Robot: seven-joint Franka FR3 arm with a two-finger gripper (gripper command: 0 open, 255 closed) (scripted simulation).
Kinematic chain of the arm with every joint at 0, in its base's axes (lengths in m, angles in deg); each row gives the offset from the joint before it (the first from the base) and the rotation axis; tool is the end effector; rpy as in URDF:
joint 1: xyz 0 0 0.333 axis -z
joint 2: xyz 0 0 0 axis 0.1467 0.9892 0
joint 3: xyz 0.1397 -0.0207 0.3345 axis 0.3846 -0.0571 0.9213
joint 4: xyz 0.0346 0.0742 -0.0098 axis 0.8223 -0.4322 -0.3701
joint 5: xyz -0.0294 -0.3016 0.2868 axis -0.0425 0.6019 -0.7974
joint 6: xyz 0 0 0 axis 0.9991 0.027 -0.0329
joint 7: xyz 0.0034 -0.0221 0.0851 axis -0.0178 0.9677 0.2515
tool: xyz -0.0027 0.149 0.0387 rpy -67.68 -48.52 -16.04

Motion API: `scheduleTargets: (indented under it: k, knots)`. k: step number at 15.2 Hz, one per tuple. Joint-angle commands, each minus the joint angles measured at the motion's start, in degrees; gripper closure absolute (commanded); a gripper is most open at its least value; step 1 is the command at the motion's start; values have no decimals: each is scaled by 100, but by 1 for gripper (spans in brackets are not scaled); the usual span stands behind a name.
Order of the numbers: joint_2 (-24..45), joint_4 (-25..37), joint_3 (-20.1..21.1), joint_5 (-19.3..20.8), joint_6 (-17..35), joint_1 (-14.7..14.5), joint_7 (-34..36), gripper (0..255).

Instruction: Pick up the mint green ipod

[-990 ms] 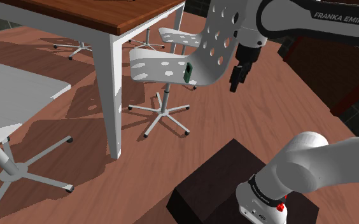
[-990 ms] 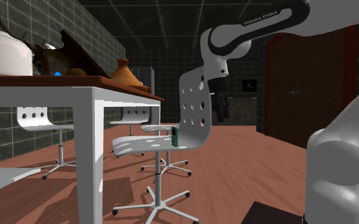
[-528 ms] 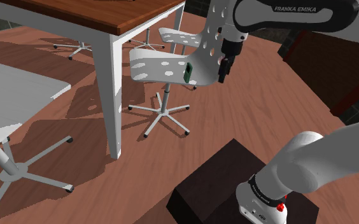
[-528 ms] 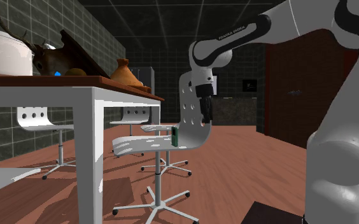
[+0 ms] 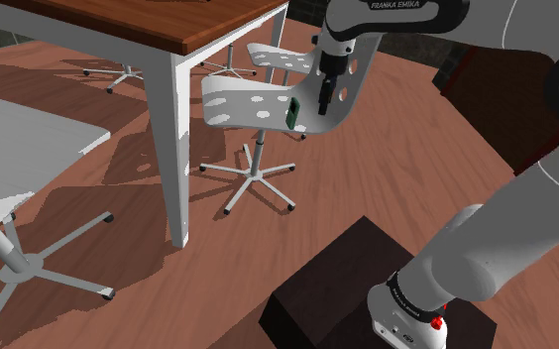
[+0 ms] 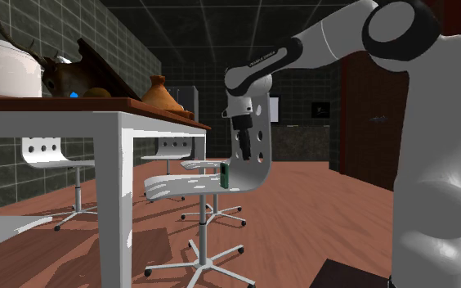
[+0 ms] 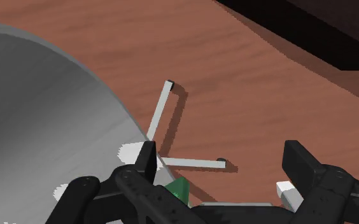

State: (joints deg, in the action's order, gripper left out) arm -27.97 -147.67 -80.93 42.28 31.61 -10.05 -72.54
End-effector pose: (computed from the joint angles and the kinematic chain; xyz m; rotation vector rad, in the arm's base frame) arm 0.5340 -0.0880 0.5197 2.9588 0.7828 -0.1956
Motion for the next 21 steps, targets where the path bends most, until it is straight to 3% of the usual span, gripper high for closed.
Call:
scheduleTargets:
  k: [1, 8, 17, 18, 21]
  knots:
    - [454, 439, -34, -74, 37, -1, -329, 0]
    - [1961, 2180, 6, -350, -147, 75, -1242, 0]
    - [1998, 1649, 12, -347, 420, 76, -1196, 0]
    - [1998, 1644, 11, -346, 425, 77, -1198, 255]
    - [1994, 1633, 12, -346, 432, 76, -1195, 255]
